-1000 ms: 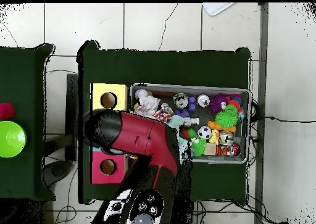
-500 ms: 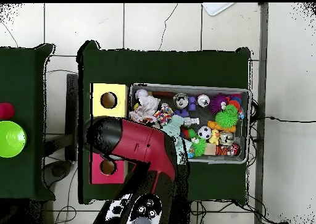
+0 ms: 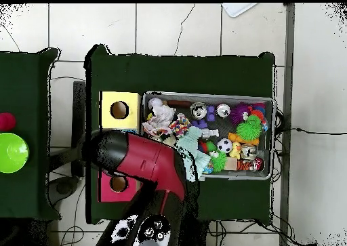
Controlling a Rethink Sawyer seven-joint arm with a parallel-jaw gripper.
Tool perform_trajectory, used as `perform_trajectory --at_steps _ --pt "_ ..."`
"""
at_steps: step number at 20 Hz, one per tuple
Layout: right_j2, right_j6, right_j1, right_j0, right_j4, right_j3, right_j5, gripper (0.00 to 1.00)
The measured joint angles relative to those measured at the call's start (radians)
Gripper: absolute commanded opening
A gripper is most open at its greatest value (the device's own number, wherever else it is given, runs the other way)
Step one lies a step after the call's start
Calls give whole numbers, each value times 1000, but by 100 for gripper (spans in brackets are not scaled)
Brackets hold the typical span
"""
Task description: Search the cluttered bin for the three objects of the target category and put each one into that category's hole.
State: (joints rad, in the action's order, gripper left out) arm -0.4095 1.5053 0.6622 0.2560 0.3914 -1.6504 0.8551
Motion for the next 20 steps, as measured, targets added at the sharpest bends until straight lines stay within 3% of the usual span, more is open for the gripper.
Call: perform_trajectory --at_steps 11,20 --pt "8 140 -21 59 52 12 0 0" --pt "20 176 -26 61 52 12 0 0"
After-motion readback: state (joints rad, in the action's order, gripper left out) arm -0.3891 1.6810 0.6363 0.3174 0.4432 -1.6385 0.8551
